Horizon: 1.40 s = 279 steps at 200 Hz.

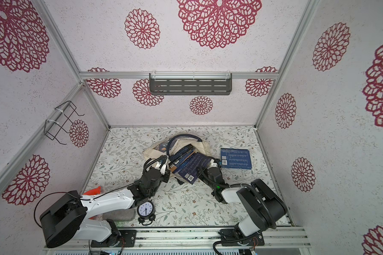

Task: Take out the books from the canvas bag
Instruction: Pick up the book from the canvas bag, then place the book on the book.

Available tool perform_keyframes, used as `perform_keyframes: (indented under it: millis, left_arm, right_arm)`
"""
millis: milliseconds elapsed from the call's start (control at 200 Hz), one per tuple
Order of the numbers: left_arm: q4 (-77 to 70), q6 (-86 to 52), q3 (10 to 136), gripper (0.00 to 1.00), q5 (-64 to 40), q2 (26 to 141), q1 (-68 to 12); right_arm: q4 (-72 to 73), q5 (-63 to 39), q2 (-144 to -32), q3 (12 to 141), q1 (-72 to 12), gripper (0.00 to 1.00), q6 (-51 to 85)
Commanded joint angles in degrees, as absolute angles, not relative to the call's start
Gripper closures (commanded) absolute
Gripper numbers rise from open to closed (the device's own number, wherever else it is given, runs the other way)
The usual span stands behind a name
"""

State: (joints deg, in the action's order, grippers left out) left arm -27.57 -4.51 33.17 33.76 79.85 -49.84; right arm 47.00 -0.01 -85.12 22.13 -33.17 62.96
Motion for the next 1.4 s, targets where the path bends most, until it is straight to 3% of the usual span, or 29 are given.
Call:
perform_keyframes:
  millis: [0, 500, 801, 1056, 1391]
  left_arm:
    - [-30.01, -4.13, 34.37, 1.00, 32.81, 80.16, -50.56]
    - [-29.76, -4.12, 34.28, 1.00, 33.31, 79.63, -50.54]
    - [-29.68, -4.01, 34.28, 1.00, 33.36, 79.37, -50.58]
    - [-29.62, -4.04, 34.28, 1.00, 33.18, 79.36, -50.54]
    - [-29.60, -4.05, 34.28, 1.00, 32.84, 79.28, -50.61]
  right_arm:
    - [46.19, 2.16, -79.42, 21.57, -33.49, 1.00, 58.59]
    - [27.56, 12.39, -47.06, 19.12, -30.30, 1.00, 47.29]
    - [24.13, 13.89, -33.75, 15.94, -19.44, 1.00, 52.42]
    - [30.57, 14.41, -35.21, 13.09, -12.31, 1.00, 59.92]
    - [46.10, 16.21, -50.93, 10.94, -6.89, 1.00, 72.16]
